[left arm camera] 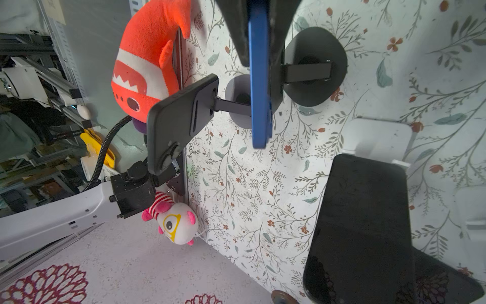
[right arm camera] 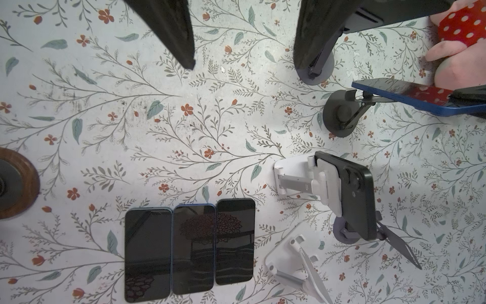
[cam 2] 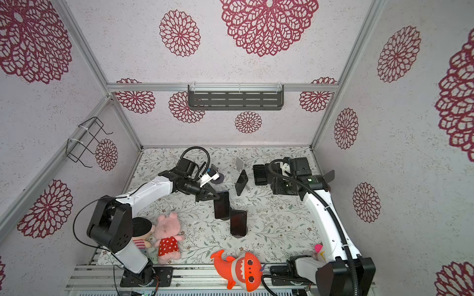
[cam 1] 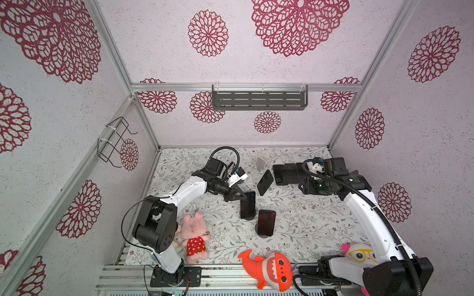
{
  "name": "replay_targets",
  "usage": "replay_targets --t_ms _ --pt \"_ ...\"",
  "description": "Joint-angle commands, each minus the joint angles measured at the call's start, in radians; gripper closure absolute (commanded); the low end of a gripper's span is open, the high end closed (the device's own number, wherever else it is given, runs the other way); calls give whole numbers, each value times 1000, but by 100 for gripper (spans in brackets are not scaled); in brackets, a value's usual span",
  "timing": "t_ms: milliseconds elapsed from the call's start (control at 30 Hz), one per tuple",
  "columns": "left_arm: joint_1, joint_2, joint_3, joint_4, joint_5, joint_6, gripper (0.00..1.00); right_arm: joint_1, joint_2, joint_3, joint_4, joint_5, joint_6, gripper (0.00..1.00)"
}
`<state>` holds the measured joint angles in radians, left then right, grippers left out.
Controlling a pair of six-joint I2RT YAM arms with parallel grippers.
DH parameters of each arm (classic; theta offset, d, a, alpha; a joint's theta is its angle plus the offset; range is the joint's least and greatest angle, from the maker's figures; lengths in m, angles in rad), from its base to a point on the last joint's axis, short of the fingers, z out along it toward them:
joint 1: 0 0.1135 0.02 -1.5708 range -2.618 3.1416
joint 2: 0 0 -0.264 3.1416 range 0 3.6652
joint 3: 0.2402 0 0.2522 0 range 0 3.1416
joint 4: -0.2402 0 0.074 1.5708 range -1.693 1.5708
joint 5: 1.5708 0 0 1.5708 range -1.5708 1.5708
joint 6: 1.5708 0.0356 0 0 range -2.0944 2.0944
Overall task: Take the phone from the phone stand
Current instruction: 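Close the left gripper on the blue-edged phone and lift it off the stand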
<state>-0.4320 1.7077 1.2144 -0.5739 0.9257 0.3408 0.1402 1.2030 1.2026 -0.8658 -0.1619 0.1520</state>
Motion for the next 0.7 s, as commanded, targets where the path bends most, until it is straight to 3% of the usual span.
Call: replay_targets --t_ms 0,433,667 --pt "6 -58 46 -27 -4 28 100 -1 -1 55 -2 -15 12 37" --pt "65 -154 43 132 42 -220 100 20 109 216 23 -58 -28 38" --pt "142 -219 81 166 21 -510 100 106 213 360 8 -76 -86 38"
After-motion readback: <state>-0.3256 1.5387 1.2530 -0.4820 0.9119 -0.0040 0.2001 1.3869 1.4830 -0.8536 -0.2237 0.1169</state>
